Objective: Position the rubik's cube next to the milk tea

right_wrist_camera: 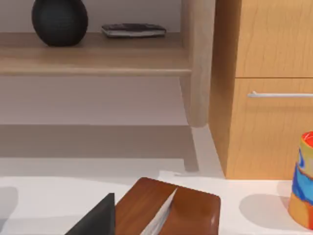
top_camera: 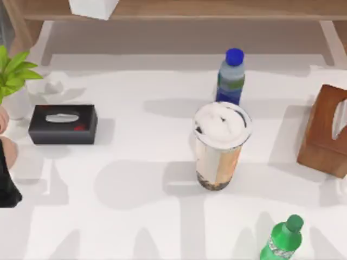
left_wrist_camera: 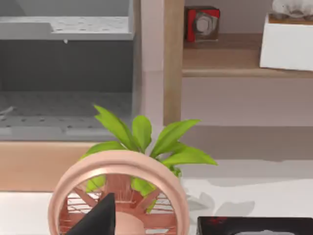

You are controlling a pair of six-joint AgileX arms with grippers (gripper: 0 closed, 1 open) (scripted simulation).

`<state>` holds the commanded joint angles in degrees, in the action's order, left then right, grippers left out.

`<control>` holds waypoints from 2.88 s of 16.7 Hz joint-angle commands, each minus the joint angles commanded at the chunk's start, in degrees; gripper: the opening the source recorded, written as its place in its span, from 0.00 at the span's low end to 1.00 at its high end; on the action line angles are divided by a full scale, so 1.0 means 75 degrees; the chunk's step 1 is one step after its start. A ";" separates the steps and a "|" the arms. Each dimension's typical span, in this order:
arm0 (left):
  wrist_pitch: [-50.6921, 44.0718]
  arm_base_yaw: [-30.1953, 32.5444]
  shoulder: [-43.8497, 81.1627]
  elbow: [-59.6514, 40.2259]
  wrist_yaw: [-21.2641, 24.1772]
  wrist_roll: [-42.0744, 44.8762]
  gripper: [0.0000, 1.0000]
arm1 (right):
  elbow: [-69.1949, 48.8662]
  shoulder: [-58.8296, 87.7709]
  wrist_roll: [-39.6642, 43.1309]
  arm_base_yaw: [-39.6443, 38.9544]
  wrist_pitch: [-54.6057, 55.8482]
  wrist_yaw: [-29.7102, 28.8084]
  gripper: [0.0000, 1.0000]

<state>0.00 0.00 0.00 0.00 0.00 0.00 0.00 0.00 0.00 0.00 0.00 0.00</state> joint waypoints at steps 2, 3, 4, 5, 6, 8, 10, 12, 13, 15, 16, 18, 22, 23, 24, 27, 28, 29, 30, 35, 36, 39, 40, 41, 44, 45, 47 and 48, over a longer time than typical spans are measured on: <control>0.0001 0.0002 0.0004 -0.0004 -0.0001 0.0001 1.00 | 0.0000 0.0000 0.0000 0.0000 0.0000 0.0000 1.00; 0.0028 0.0043 0.0084 -0.0085 -0.0026 0.0016 1.00 | 0.0000 0.0000 0.0000 0.0000 0.0000 0.0000 1.00; 0.0080 0.0124 0.0244 -0.0247 -0.0077 0.0045 1.00 | 0.0000 0.0000 0.0000 0.0000 0.0000 0.0000 1.00; 0.0153 0.0241 0.0485 -0.0490 -0.0152 0.0082 1.00 | 0.0000 0.0000 0.0000 0.0000 0.0000 0.0000 1.00; 0.0242 0.0389 0.0807 -0.0815 -0.0249 0.0124 1.00 | 0.0000 0.0000 0.0000 0.0000 0.0000 0.0000 1.00; 0.0452 0.0761 0.1694 -0.1705 -0.0509 0.0212 1.00 | 0.0000 0.0000 0.0000 0.0000 0.0000 0.0000 1.00; 0.0683 0.1207 0.2901 -0.2914 -0.0842 0.0294 1.00 | 0.0000 0.0000 0.0000 0.0000 0.0000 0.0000 1.00; 0.0906 0.1693 0.4383 -0.4395 -0.1220 0.0364 1.00 | 0.0000 0.0000 0.0000 0.0000 0.0000 0.0000 1.00; 0.1007 0.1945 0.5192 -0.5203 -0.1422 0.0396 1.00 | 0.0000 0.0000 0.0000 0.0000 0.0000 0.0000 1.00; 0.1175 0.2447 0.6893 -0.6857 -0.1837 0.0455 1.00 | 0.0000 0.0000 0.0000 0.0000 0.0000 0.0000 1.00; 0.1239 0.2689 0.7764 -0.7665 -0.2046 0.0479 1.00 | 0.0000 0.0000 0.0000 0.0000 0.0000 0.0000 1.00; 0.1323 0.3134 0.9440 -0.9181 -0.2456 0.0504 1.00 | 0.0000 0.0000 0.0000 0.0000 0.0000 0.0000 1.00; 0.1346 0.3811 1.2153 -1.1488 -0.3213 0.0429 1.00 | 0.0000 0.0000 0.0000 0.0000 0.0000 0.0000 1.00; 0.1334 0.3924 1.2647 -1.1872 -0.3376 0.0381 1.00 | 0.0000 0.0000 0.0000 0.0000 0.0000 0.0000 1.00; 0.1320 0.4014 1.3060 -1.2181 -0.3523 0.0325 1.00 | 0.0000 0.0000 0.0000 0.0000 0.0000 0.0000 1.00; 0.1284 0.4157 1.3819 -1.2668 -0.3823 0.0167 1.00 | 0.0000 0.0000 0.0000 0.0000 0.0000 0.0000 1.00; 0.1278 0.4172 1.3910 -1.2709 -0.3863 0.0141 1.00 | 0.0000 0.0000 0.0000 0.0000 0.0000 0.0000 1.00; 0.1277 0.4174 1.3923 -1.2714 -0.3869 0.0137 1.00 | 0.0000 0.0000 0.0000 0.0000 0.0000 0.0000 1.00; 0.1277 0.4174 1.3923 -1.2714 -0.3869 0.0137 1.00 | 0.0000 0.0000 0.0000 0.0000 0.0000 0.0000 1.00; 0.1236 0.4127 1.3910 -1.2726 -0.3834 0.0137 1.00 | 0.0000 0.0000 0.0000 0.0000 0.0000 0.0000 1.00; 0.1177 0.4112 1.3932 -1.2814 -0.3812 0.0133 1.00 | 0.0000 0.0000 0.0000 0.0000 0.0000 0.0000 1.00; 0.0922 0.4019 1.4198 -1.3340 -0.3709 0.0132 1.00 | 0.0000 0.0000 0.0000 0.0000 0.0000 0.0000 1.00; 0.0845 0.3974 1.4358 -1.3581 -0.3663 0.0135 1.00 | 0.0000 0.0000 0.0000 0.0000 0.0000 0.0000 1.00; 0.0779 0.3924 1.4544 -1.3838 -0.3610 0.0140 1.00 | 0.0000 0.0000 0.0000 0.0000 0.0000 0.0000 1.00; 0.0660 0.3774 1.5172 -1.4629 -0.3450 0.0145 1.00 | 0.0000 0.0000 0.0000 0.0000 0.0000 0.0000 1.00; 0.0642 0.3738 1.5364 -1.4846 -0.3412 0.0139 1.00 | 0.0000 0.0000 0.0000 0.0000 0.0000 0.0000 1.00; 0.0614 0.3702 1.5632 -1.5086 -0.3371 0.0123 1.00 | 0.0000 0.0000 0.0000 0.0000 0.0000 0.0000 1.00; 0.0609 0.3699 1.5658 -1.5103 -0.3368 0.0121 1.00 | 0.0000 0.0000 0.0000 0.0000 0.0000 0.0000 1.00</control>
<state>4.56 27.75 117.44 -113.28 -25.26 0.91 0.00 0.00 0.00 0.00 0.00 0.00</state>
